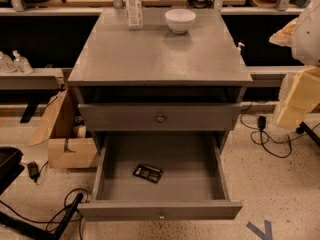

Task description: Pick rxbar chocolate from middle drawer and place on counter

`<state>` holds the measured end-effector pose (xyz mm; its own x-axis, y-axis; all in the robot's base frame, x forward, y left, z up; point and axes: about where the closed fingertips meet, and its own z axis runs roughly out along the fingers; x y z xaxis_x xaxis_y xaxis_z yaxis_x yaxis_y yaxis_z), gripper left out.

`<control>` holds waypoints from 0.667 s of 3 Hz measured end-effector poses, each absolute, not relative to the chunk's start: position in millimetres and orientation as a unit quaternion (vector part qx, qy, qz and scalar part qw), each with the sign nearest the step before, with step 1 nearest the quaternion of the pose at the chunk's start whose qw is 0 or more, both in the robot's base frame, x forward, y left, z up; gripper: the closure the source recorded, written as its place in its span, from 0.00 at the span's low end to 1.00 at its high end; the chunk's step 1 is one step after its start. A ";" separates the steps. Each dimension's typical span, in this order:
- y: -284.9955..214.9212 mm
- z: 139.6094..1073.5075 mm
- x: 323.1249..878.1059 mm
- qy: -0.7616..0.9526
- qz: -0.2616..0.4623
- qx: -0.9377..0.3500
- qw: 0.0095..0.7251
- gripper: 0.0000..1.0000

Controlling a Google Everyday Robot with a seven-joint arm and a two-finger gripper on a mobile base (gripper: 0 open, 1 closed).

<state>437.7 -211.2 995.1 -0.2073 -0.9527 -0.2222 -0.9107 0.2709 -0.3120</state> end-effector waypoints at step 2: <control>-203.4 982.5 448.2 0.769 -0.051 -0.605 0.198 0.00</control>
Offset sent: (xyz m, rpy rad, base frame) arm 0.0287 0.0190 -0.0378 0.0532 -0.0171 0.0436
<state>448.2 -203.4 982.5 -0.1886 -0.9514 -0.2433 -0.9113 0.2619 -0.3178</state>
